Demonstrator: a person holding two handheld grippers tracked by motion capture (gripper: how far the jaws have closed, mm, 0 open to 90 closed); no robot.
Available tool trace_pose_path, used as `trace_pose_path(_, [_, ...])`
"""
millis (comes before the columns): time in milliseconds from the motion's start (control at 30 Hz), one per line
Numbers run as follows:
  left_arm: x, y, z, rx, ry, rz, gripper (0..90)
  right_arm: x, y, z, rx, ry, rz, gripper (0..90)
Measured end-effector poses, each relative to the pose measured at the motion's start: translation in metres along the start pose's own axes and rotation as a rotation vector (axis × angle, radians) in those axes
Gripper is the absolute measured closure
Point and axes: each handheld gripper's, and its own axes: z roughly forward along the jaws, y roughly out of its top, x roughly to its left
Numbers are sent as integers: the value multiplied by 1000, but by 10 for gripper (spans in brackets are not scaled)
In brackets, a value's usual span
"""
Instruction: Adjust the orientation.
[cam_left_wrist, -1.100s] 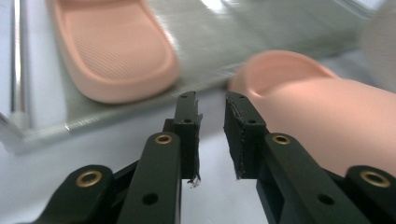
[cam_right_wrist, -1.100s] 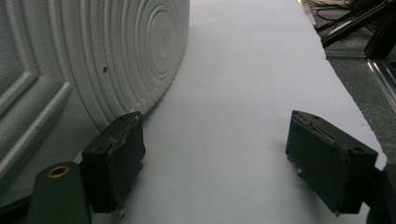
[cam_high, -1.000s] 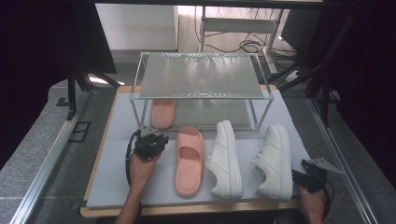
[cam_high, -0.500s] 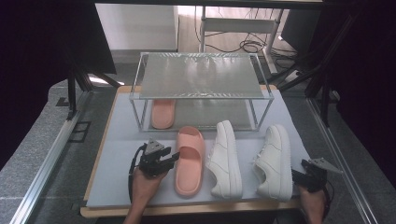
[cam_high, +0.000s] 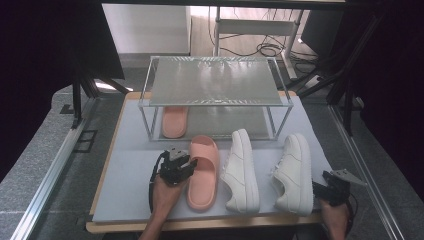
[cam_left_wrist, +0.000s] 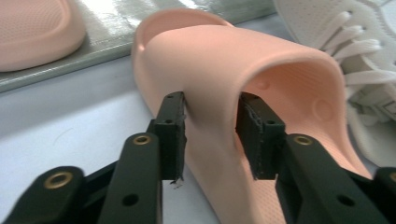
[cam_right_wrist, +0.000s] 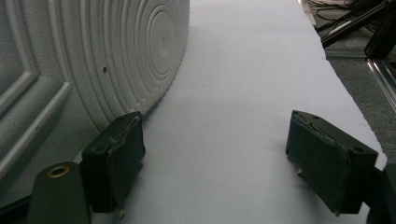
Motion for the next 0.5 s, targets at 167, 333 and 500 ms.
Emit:
trace_pose_path(167, [0,3,0,-13,0,-15,697,0,0,0,0,0,0,194])
trace_pose_path(333, [-1,10,-1,-14,-3,-8,723,0,0,0,0,0,0,194])
trace_pose_path(500, [0,17,-5,-16,10,3,774,0,0,0,0,0,0,194])
